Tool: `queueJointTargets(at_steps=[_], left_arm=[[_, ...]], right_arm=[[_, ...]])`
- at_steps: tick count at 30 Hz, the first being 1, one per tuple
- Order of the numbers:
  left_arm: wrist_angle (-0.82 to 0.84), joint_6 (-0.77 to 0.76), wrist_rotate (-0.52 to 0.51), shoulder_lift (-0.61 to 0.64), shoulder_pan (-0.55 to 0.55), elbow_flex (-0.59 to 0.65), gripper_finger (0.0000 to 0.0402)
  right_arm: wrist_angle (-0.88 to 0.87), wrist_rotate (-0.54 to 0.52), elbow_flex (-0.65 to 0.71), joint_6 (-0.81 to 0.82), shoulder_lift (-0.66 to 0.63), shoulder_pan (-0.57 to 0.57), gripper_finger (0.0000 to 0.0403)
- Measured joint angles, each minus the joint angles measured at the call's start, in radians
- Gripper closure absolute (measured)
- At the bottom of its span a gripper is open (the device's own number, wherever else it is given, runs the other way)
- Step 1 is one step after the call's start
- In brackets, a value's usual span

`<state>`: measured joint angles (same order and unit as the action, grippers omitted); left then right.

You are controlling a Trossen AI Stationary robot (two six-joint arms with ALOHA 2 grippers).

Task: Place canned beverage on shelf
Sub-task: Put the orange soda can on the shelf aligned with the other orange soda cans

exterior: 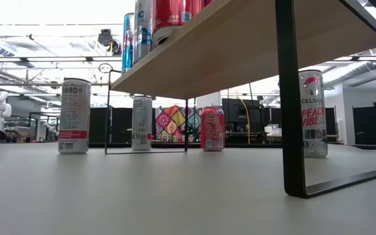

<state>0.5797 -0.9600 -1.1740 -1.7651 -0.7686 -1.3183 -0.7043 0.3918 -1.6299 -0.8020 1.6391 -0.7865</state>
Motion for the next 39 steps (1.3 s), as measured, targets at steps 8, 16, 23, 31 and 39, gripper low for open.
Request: queueJointTargets(at_steps=[8,16,23,31,39], left_arm=[[0.071,-0.136,0.128,0.095,0.001,-0.006,0.0185],[0.208,-0.314,0.119,0.332,0.052,-0.006,0.0185],[0.22,-0.315,0.211,0.46,0.118,-0.007,0.0185],[0.217,-0.264,0.284,0.49,0.163,-0.007,0.0185],[0.215,-0.265,0.287,0.46,0.18,-0.007,0.0185]], right_arm=[[0.003,0.001,0.0,0.034,0.055,0.0,0.0188],[-0.029,0.006,0.0,0.229,0.054,0.027,0.0187],[-0.151,0.028,0.0,0.299,0.054,0.07,0.0124],[-0.049,0.025,0.069,0.344,0.067,0.082,0.0035],[-0.015,-0.112,0.086,0.348,0.16,0.116,0.003]])
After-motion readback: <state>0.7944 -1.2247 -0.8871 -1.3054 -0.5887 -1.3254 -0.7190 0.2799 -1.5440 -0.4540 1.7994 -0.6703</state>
